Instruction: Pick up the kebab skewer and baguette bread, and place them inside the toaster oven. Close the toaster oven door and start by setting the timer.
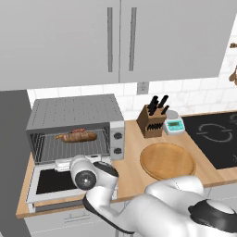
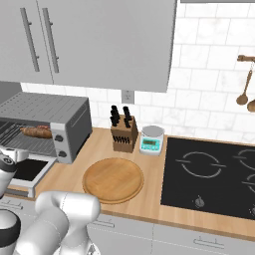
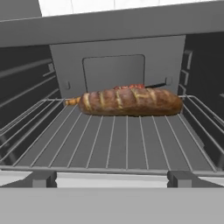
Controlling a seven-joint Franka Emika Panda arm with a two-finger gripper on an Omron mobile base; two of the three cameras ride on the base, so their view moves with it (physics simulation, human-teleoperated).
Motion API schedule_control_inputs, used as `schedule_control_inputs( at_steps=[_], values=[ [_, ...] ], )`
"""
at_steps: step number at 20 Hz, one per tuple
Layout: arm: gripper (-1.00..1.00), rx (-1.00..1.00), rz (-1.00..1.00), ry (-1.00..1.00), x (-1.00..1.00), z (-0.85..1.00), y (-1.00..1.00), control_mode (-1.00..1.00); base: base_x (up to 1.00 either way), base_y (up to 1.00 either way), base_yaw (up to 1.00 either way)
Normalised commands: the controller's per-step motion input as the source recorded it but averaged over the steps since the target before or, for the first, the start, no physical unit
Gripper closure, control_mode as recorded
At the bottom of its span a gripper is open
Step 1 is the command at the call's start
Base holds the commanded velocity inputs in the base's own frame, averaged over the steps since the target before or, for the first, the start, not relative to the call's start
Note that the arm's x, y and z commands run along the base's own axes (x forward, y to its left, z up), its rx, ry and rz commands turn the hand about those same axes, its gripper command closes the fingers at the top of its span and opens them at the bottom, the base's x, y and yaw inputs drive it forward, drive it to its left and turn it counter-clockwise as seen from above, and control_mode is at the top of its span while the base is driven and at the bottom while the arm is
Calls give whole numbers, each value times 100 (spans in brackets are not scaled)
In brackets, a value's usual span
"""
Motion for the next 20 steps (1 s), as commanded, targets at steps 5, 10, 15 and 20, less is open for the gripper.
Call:
schedule_control_inputs(
  at_steps=[5, 10, 15, 20],
  values=[
    [-100, 0, 0, 2, 6, 0, 0, -100, 0, 0, 0],
    [-100, 0, 0, 0, 6, 0, 0, -100, 0, 0, 0],
    [-100, 0, 0, 0, 12, -1, 0, -100, 0, 0, 0],
    [-100, 0, 0, 0, 6, -5, 0, -100, 0, 0, 0]
  ],
)
